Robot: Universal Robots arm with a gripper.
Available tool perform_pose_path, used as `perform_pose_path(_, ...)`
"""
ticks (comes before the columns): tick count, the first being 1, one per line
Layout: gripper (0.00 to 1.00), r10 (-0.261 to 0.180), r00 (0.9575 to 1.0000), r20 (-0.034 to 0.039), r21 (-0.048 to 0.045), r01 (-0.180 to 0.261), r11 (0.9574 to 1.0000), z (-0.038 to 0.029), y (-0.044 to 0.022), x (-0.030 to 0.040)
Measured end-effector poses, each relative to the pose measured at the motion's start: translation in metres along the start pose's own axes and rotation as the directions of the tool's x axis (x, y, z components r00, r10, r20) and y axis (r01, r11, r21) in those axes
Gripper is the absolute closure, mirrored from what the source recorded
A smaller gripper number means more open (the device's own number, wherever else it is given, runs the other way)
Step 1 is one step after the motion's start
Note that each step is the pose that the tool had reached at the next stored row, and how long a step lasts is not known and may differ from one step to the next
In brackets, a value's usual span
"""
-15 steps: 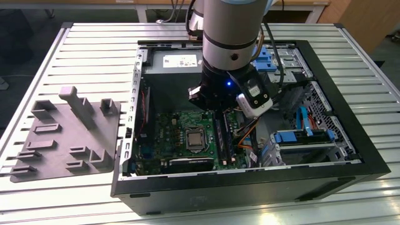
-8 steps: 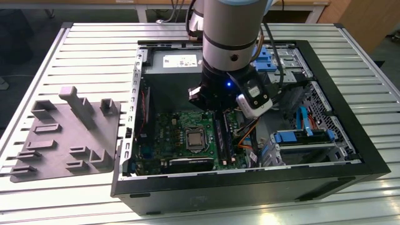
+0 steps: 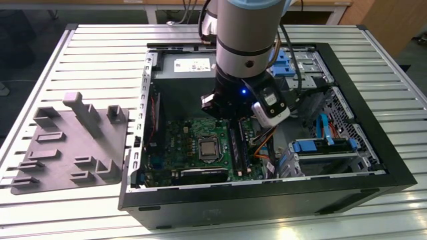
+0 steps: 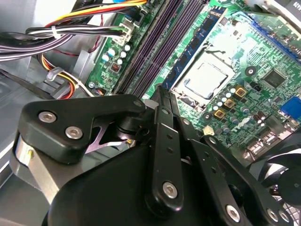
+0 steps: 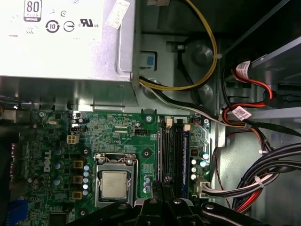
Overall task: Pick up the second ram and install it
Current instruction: 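Insert the second ram into the second slot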
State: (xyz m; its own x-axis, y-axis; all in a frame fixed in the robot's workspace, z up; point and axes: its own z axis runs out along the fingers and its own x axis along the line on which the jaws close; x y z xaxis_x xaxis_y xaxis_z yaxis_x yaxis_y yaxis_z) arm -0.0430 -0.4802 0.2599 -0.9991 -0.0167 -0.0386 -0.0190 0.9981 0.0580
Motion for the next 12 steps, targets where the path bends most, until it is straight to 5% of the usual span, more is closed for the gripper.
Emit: perform_pose_path(12, 0.88, 0.0, 1.0, 0.0, 0.0001, 0.0, 1.0, 0.0041, -0.0002, 0.0001)
